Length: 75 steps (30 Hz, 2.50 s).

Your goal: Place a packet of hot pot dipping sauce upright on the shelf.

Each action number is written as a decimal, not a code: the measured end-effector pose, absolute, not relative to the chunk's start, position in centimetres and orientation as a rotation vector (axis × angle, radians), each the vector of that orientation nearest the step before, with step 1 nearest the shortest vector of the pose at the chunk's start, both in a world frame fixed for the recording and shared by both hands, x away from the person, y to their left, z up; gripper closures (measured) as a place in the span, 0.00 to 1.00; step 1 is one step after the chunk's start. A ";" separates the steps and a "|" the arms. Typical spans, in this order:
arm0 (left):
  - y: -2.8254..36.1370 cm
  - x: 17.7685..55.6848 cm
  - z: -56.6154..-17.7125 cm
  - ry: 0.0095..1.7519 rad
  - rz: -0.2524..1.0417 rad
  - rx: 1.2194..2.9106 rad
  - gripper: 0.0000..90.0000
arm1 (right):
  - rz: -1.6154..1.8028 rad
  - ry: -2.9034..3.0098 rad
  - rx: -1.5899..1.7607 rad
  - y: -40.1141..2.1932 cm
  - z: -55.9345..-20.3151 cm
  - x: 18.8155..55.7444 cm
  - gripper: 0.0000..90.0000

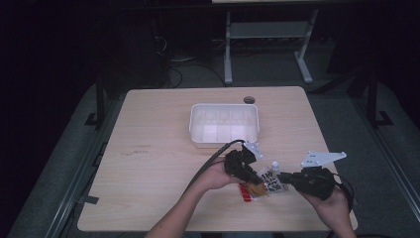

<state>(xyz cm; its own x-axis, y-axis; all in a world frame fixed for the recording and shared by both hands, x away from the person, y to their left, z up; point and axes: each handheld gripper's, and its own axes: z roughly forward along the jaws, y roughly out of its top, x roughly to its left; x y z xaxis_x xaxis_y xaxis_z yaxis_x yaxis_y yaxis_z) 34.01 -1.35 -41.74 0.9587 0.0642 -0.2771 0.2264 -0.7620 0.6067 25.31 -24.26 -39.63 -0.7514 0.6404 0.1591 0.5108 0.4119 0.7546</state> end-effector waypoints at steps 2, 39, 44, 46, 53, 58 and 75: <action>-1.3 33.9 -41.5 0.190 -0.291 2.428 0.95 | 1.278 2.505 1.036 -24.4 -39.7 25.4 0.98; 1.8 33.0 -39.8 0.259 -0.234 2.277 0.98 | 1.612 2.521 1.087 -24.0 -42.1 26.2 0.87; 2.0 33.0 -40.1 0.257 -0.238 2.276 0.97 | 1.573 2.519 1.078 -23.7 -41.7 25.9 0.89; 2.1 32.9 -40.2 0.255 -0.234 2.278 0.97 | 1.559 2.519 1.073 -23.6 -41.5 25.8 0.90; 2.7 32.7 -40.0 0.262 -0.210 2.274 0.92 | 1.562 2.511 1.081 -23.1 -40.9 25.7 0.95; 4.2 32.7 -39.9 0.269 -0.161 2.245 0.84 | 1.541 2.505 1.096 -23.0 -40.2 25.4 0.97; 8.6 30.5 -41.8 0.318 -0.064 2.297 0.65 | 1.470 2.464 1.167 -24.1 -38.4 26.3 0.98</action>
<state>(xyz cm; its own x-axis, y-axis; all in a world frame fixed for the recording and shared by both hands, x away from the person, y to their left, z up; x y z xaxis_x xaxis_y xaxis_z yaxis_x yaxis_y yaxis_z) 30.54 8.64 -41.76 0.9672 0.2078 -0.1462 0.2482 -0.6495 0.7187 26.26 -24.13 -38.39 -0.7150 0.6202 0.3225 0.5784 0.2658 0.7712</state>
